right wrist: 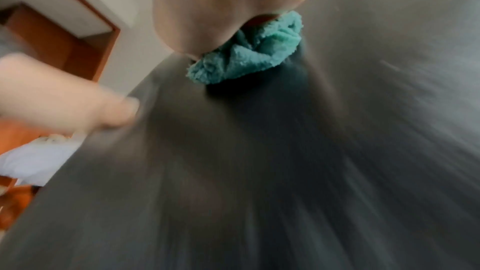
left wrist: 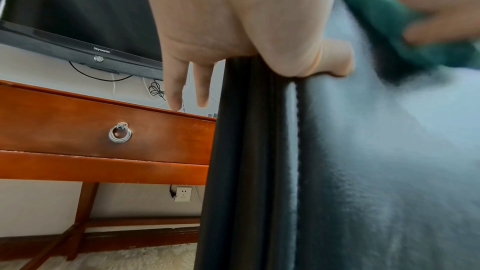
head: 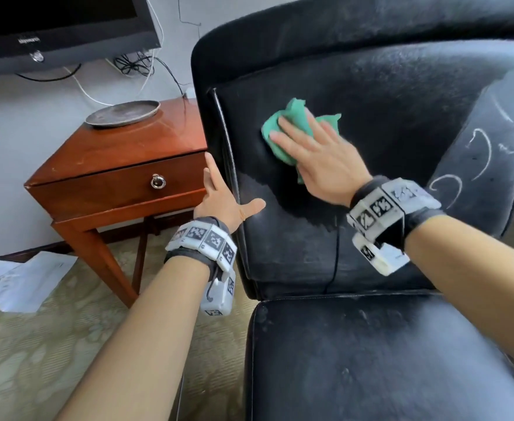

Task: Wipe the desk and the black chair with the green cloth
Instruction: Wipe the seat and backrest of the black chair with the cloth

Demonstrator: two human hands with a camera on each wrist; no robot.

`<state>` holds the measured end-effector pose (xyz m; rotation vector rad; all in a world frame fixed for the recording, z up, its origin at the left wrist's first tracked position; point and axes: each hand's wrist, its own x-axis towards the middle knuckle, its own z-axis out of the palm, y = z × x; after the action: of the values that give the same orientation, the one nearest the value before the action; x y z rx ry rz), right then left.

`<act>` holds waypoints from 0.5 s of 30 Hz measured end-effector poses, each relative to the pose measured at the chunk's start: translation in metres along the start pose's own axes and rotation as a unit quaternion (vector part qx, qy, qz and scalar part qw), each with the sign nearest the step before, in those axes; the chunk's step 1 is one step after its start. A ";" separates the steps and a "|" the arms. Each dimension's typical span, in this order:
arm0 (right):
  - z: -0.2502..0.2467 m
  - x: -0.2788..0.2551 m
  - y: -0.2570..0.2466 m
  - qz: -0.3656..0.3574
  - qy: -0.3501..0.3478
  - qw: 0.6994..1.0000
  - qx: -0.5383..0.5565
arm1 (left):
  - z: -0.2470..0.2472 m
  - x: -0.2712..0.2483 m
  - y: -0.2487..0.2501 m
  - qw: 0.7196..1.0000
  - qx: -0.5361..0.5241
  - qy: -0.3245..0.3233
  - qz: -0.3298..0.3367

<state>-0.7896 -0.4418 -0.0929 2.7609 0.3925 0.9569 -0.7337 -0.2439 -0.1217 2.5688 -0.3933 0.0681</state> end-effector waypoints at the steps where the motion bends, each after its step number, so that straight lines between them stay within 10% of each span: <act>1: -0.012 0.022 0.001 0.024 0.012 0.999 0.018 | 0.000 0.000 0.000 1.000 0.004 0.001 0.002; 7: -0.035 0.094 -0.025 0.064 0.011 0.996 0.064 | 0.000 0.003 -0.006 1.000 0.023 0.003 0.013; 15: -0.008 0.017 -0.018 -0.104 -0.038 0.993 0.051 | 0.000 0.000 -0.001 1.000 0.011 0.000 -0.007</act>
<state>-0.7851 -0.4182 -0.0814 2.7668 0.7191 0.7987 -0.7337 -0.2434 -0.1223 2.5926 -0.3777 0.0683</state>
